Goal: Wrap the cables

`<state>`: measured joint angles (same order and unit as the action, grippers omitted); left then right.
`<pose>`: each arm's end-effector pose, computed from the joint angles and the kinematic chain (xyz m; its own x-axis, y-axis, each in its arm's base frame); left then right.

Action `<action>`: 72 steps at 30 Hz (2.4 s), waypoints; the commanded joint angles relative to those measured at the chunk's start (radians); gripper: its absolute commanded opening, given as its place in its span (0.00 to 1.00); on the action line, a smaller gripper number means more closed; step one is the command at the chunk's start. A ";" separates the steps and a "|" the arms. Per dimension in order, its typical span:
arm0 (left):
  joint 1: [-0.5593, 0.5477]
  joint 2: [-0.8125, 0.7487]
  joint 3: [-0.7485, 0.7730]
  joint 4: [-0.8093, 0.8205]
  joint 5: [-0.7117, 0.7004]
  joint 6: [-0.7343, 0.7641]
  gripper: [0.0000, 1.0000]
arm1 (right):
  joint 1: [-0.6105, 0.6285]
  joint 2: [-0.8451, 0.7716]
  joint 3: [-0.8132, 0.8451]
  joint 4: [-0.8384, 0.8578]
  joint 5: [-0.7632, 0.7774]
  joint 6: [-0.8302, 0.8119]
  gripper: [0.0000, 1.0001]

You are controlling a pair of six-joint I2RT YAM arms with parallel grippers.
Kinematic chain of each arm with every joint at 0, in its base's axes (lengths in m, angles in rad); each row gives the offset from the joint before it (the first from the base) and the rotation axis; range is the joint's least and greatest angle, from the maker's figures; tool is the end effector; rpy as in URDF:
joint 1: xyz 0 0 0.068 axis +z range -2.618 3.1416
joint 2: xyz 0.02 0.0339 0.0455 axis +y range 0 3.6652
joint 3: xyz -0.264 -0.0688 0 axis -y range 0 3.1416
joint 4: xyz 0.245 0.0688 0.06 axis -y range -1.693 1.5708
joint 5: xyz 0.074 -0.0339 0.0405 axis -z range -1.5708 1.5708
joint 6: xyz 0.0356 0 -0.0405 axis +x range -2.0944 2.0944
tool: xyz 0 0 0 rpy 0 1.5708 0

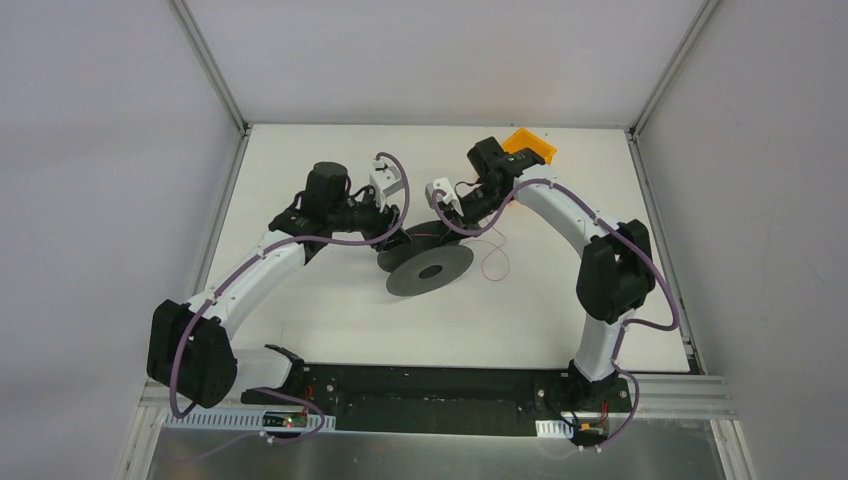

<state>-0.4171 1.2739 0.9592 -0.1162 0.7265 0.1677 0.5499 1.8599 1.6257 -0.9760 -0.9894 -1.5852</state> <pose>0.2516 -0.1374 0.3051 -0.2339 0.2401 -0.9422 0.9064 0.4045 -0.1219 0.3089 0.2242 0.2805 0.5498 -0.3071 -0.7768 -0.7899 -0.4935 -0.3641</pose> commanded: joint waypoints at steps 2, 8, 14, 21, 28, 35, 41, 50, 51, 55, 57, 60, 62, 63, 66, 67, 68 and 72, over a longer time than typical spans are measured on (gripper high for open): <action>0.007 0.023 -0.009 0.083 0.019 0.012 0.50 | 0.005 0.000 0.000 -0.001 -0.032 -0.001 0.00; 0.006 0.047 -0.018 0.112 0.029 0.003 0.49 | 0.002 0.005 0.001 -0.003 -0.031 0.002 0.00; 0.003 0.060 -0.029 0.144 0.024 0.007 0.48 | 0.002 0.019 0.001 -0.003 -0.031 0.009 0.00; 0.000 0.075 -0.035 0.154 0.038 0.005 0.48 | -0.003 0.028 0.002 0.007 -0.031 0.022 0.00; -0.019 0.069 -0.047 0.152 -0.008 0.004 0.18 | -0.021 0.017 -0.032 0.060 -0.096 0.029 0.00; -0.022 0.047 -0.045 0.138 -0.092 0.003 0.00 | -0.038 -0.009 -0.069 0.110 -0.120 0.048 0.00; -0.022 0.038 -0.034 0.119 -0.100 -0.013 0.00 | -0.051 -0.042 -0.103 0.190 -0.152 0.107 0.00; -0.023 -0.007 -0.018 0.071 -0.177 -0.025 0.00 | -0.063 -0.067 -0.110 0.234 -0.197 0.155 0.14; -0.024 -0.009 -0.013 0.053 -0.187 -0.026 0.00 | -0.068 -0.076 -0.119 0.257 -0.204 0.180 0.15; -0.023 -0.025 0.021 -0.026 -0.265 -0.037 0.00 | -0.086 -0.157 -0.188 0.427 -0.186 0.375 0.38; -0.023 -0.034 0.033 -0.058 -0.329 -0.061 0.00 | -0.093 -0.228 -0.253 0.565 -0.167 0.488 0.42; -0.023 -0.058 0.049 -0.089 -0.431 -0.126 0.00 | -0.106 -0.319 -0.361 0.831 -0.065 0.753 0.42; -0.023 -0.082 0.055 -0.108 -0.519 -0.181 0.00 | -0.107 -0.370 -0.412 0.940 0.006 0.877 0.42; -0.022 -0.092 0.065 -0.125 -0.581 -0.219 0.00 | -0.107 -0.392 -0.431 0.965 0.029 0.919 0.41; -0.021 -0.126 0.093 -0.178 -0.705 -0.266 0.00 | -0.106 -0.444 -0.468 1.002 0.055 0.988 0.41; -0.020 -0.138 0.098 -0.193 -0.732 -0.268 0.00 | -0.105 -0.459 -0.480 1.005 0.048 0.995 0.40; -0.019 -0.153 0.101 -0.200 -0.757 -0.273 0.00 | -0.104 -0.471 -0.499 1.024 0.040 1.004 0.38; -0.005 -0.228 0.098 -0.211 -0.796 -0.328 0.00 | -0.098 -0.501 -0.632 1.352 0.145 1.276 0.36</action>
<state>-0.4366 1.1465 0.9966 -0.3328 0.0387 -0.0654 0.4435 1.3998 1.0943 0.0422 -0.9417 -0.6094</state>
